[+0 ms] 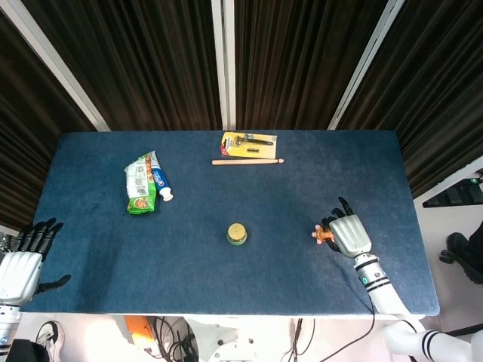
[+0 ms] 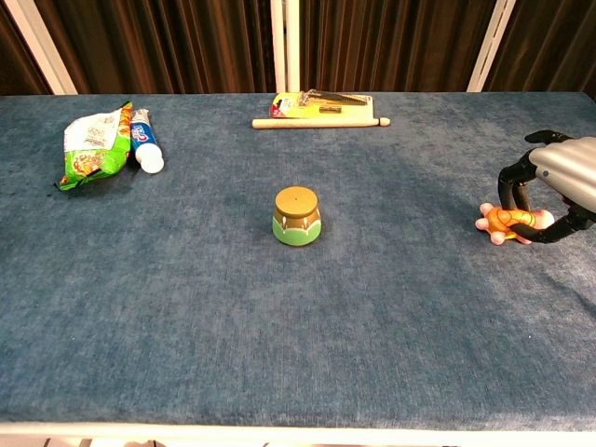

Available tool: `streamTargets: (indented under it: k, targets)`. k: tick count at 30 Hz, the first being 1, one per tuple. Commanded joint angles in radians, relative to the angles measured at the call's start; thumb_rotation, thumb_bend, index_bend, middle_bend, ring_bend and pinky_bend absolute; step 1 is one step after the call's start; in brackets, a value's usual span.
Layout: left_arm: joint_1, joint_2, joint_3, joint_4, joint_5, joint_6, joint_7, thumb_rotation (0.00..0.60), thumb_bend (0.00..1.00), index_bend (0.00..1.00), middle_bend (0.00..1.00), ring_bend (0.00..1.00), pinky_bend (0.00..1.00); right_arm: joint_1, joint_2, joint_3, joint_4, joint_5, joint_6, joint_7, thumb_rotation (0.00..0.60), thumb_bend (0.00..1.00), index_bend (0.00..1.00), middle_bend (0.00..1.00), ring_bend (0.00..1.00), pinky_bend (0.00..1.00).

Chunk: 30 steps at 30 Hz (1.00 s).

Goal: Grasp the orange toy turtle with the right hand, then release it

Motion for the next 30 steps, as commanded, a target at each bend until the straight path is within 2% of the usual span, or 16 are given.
streamTargets:
  k: [1, 4, 15, 20, 27, 30]
  targets:
    - [0.0, 0.0, 0.0, 0.0, 0.0, 0.0, 0.0, 0.6, 0.02, 0.06, 0.0, 0.0, 0.0, 0.004, 0.024, -0.003, -0.033, 0.028, -0.038, -0.017, 0.6, 0.03, 0.21, 0.29, 0.06, 0.0]
    - [0.001, 0.0, 0.0, 0.0, 0.0, 0.002, 0.001, 0.6, 0.02, 0.06, 0.0, 0.0, 0.0, 0.004, 0.031, -0.001, -0.046, 0.031, -0.037, -0.02, 0.6, 0.03, 0.18, 0.28, 0.04, 0.0]
    - [0.0, 0.0, 0.0, 0.0, 0.0, 0.0, 0.0, 0.6, 0.02, 0.06, 0.0, 0.0, 0.0, -0.006, 0.065, 0.009, -0.098, 0.002, 0.023, -0.009, 0.6, 0.06, 0.16, 0.27, 0.04, 0.0]
    - [0.0, 0.0, 0.001, 0.0, 0.001, -0.001, 0.001, 0.6, 0.02, 0.06, 0.0, 0.0, 0.0, -0.003, 0.065, 0.008, -0.096, 0.008, 0.013, -0.021, 0.6, 0.07, 0.17, 0.31, 0.04, 0.0]
    - [0.001, 0.001, 0.001, -0.001, -0.001, -0.001, 0.0, 0.6, 0.02, 0.06, 0.0, 0.0, 0.0, 0.012, 0.031, 0.008, -0.048, 0.023, -0.021, -0.038, 0.6, 0.15, 0.38, 0.4, 0.05, 0.0]
    - [0.0, 0.001, 0.001, 0.001, -0.003, -0.004, -0.001, 0.6, 0.02, 0.06, 0.0, 0.0, 0.0, 0.012, 0.003, 0.013, -0.015, 0.015, -0.002, -0.034, 0.6, 0.21, 0.57, 0.51, 0.12, 0.0]
